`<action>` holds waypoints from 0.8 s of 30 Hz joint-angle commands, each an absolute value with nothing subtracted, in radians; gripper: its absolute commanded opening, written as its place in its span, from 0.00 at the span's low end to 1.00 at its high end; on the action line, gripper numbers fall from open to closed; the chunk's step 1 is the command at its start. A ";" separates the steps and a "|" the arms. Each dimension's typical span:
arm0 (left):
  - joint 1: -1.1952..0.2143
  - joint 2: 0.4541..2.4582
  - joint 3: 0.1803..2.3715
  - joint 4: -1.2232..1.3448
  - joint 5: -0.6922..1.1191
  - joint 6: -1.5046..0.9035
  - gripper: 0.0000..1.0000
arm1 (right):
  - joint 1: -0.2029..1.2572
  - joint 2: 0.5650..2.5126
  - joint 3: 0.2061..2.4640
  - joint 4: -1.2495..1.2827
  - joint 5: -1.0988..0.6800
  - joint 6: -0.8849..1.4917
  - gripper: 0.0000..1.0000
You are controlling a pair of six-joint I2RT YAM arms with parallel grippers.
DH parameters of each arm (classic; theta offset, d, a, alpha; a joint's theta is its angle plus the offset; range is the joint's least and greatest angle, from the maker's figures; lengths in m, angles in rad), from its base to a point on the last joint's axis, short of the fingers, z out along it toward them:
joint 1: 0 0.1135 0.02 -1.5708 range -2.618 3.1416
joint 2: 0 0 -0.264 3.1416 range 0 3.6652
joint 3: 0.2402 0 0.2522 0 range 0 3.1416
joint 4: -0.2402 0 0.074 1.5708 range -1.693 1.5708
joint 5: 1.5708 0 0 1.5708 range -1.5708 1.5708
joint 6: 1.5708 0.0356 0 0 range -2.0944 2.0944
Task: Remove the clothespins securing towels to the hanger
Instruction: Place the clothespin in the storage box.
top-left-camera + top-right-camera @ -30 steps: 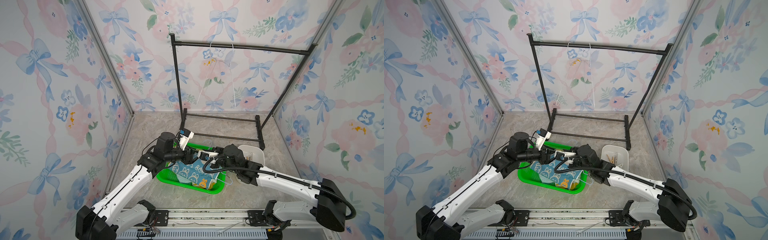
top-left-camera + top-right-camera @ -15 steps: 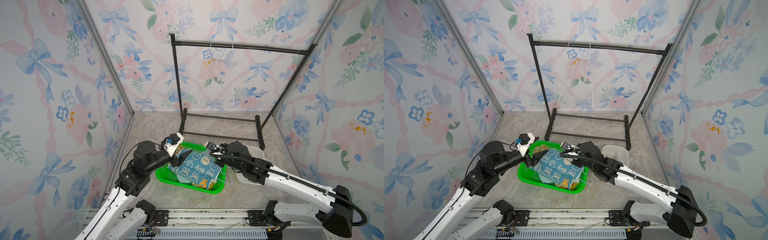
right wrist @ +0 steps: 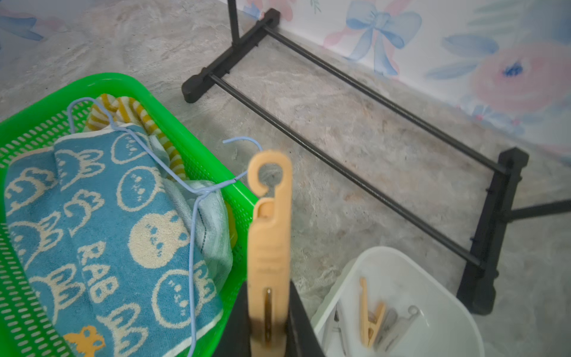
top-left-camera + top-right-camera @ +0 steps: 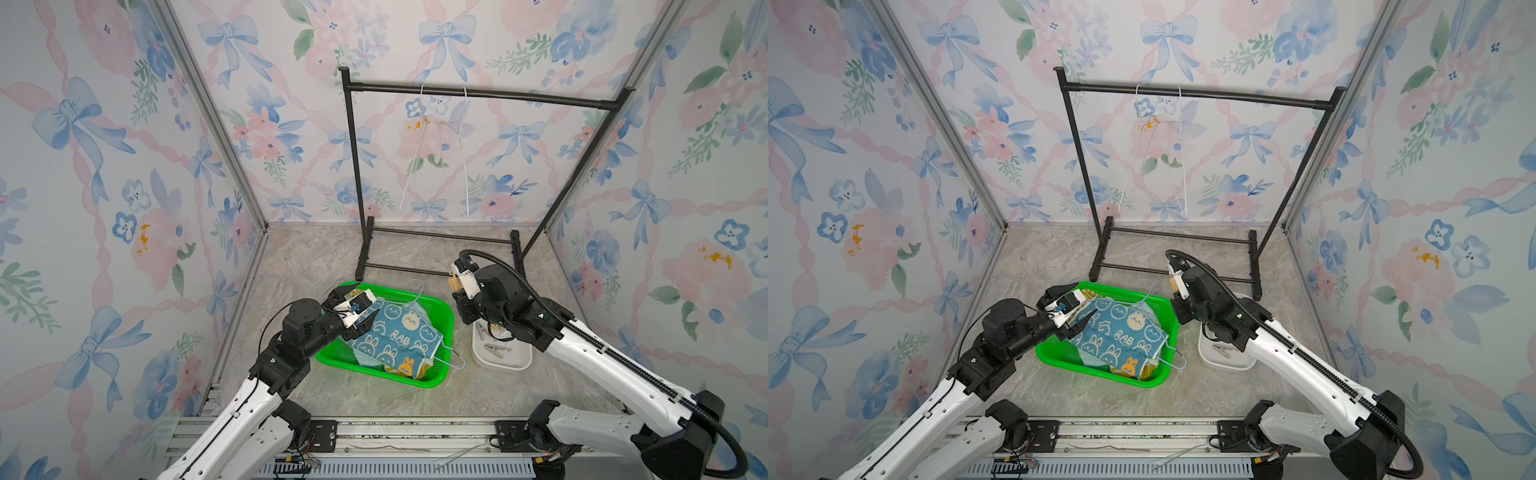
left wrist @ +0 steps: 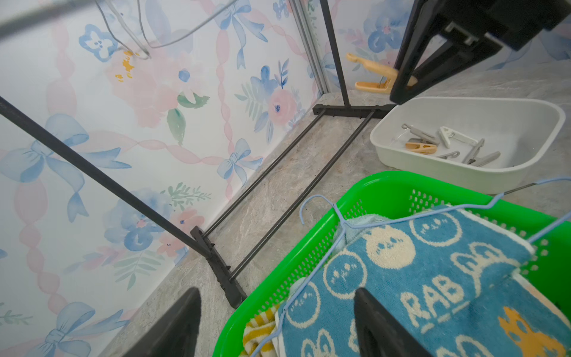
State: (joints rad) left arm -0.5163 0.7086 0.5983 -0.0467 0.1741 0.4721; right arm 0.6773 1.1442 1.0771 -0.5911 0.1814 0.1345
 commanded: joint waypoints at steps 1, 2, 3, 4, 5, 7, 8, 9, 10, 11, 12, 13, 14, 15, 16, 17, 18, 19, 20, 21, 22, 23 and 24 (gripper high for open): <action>-0.512 0.717 0.556 0.037 0.137 0.494 0.77 | 0.597 1.109 1.049 -0.725 0.107 0.298 0.00; -0.512 0.719 0.542 0.044 0.128 0.493 0.77 | 0.568 1.103 1.033 -0.733 0.087 0.315 0.00; -0.513 0.720 0.532 0.048 0.122 0.494 0.77 | 0.543 1.098 1.020 -0.737 0.069 0.330 0.00; -0.512 0.719 0.520 0.053 0.119 0.493 0.77 | 0.521 1.094 1.005 -0.741 0.056 0.341 0.00; -0.512 0.719 0.514 0.055 0.111 0.486 0.77 | 0.497 1.092 0.989 -0.745 0.043 0.350 0.00; -0.512 0.718 0.512 0.055 0.109 0.470 0.77 | 0.459 1.091 0.964 -0.747 0.019 0.353 0.00; -0.512 0.716 0.505 0.066 0.110 0.463 0.77 | 0.437 1.096 0.954 -0.749 0.008 0.352 0.00; -0.512 0.716 0.500 0.074 0.109 0.458 0.77 | 0.414 1.101 0.945 -0.746 -0.001 0.350 0.00; -0.512 0.716 0.499 0.079 0.107 0.454 0.78 | 0.397 1.109 0.939 -0.746 -0.008 0.346 0.00; -0.512 0.719 0.499 0.080 0.102 0.450 0.78 | 0.378 1.120 0.934 -0.744 -0.013 0.345 0.00; -0.512 0.721 0.499 0.077 0.098 0.448 0.78 | 0.359 1.132 0.929 -0.740 -0.018 0.336 0.00; -0.512 0.724 0.501 0.073 0.094 0.447 0.78 | 0.345 1.142 0.925 -0.737 -0.018 0.330 0.00; -0.512 0.725 0.500 0.071 0.090 0.445 0.78 | 0.329 1.155 0.920 -0.730 -0.019 0.326 0.00; -0.512 0.727 0.501 0.069 0.086 0.443 0.78 | 0.313 1.169 0.914 -0.717 -0.023 0.319 0.00; -0.512 0.727 0.499 0.070 0.086 0.443 0.78 | 0.301 1.182 0.908 -0.706 -0.027 0.316 0.00; -0.512 0.728 0.498 0.071 0.088 0.442 0.78 | 0.287 1.198 0.902 -0.695 -0.032 0.317 0.00; -0.513 0.729 0.499 0.068 0.088 0.443 0.78 | 0.276 1.215 0.898 -0.680 -0.041 0.314 0.00; -0.512 0.729 0.499 0.066 0.087 0.444 0.78 | 0.266 1.232 0.893 -0.672 -0.049 0.315 0.00; -0.512 0.731 0.499 0.065 0.084 0.447 0.78 | 0.258 1.250 0.893 -0.660 -0.061 0.316 0.00; -0.512 0.733 0.501 0.063 0.083 0.448 0.78 | 0.253 1.268 0.890 -0.648 -0.073 0.317 0.01; -0.512 0.734 0.500 0.063 0.080 0.447 0.78 | 0.249 1.282 0.887 -0.637 -0.077 0.318 0.02; -0.512 0.735 0.499 0.062 0.080 0.449 0.78 | 0.248 1.297 0.884 -0.623 -0.076 0.319 0.05; -0.512 0.738 0.500 0.059 0.083 0.449 0.78 | 0.247 1.313 0.882 -0.611 -0.069 0.319 0.06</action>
State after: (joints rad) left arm -0.5163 0.7326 0.5068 0.0513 0.0902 0.4599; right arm 0.2565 1.2831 0.8993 -0.6571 -0.0460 0.3187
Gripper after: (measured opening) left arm 0.779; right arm 0.153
